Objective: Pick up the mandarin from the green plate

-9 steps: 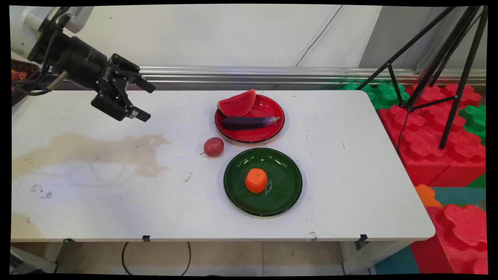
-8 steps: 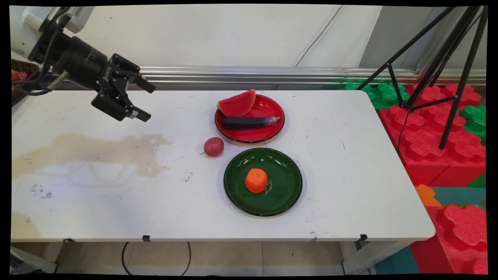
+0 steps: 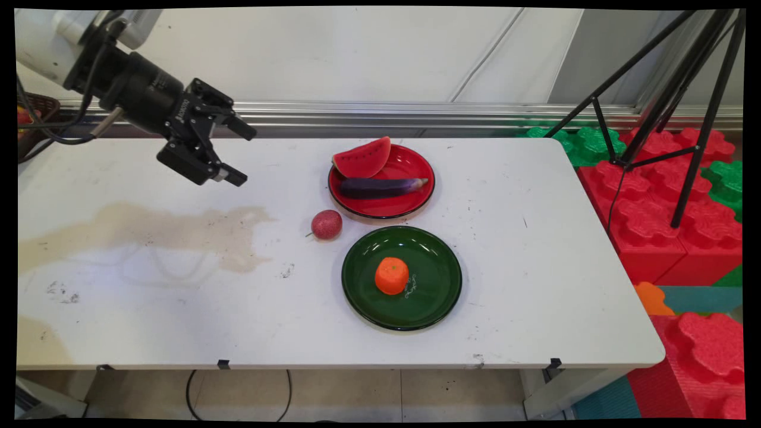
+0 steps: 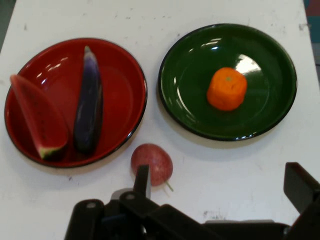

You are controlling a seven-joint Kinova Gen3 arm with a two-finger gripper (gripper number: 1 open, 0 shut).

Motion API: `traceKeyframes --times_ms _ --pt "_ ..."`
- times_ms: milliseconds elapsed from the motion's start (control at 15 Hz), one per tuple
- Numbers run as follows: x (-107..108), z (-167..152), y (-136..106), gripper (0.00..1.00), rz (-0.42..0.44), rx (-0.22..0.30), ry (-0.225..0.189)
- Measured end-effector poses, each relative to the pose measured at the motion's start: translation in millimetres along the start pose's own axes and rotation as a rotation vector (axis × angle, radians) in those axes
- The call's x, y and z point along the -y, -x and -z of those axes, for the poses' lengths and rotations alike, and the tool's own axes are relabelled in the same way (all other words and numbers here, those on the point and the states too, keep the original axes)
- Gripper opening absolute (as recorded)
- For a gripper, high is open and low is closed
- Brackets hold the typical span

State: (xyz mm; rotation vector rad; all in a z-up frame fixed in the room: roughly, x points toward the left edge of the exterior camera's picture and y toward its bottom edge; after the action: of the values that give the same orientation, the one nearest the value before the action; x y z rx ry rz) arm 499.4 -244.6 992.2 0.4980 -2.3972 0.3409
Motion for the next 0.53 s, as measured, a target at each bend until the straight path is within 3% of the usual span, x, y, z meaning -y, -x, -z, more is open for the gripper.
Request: traceKeyframes --times_ms 533 --pt "-9.4 -49.0 -32.9 1.00 -0.058 0.026 0.040"
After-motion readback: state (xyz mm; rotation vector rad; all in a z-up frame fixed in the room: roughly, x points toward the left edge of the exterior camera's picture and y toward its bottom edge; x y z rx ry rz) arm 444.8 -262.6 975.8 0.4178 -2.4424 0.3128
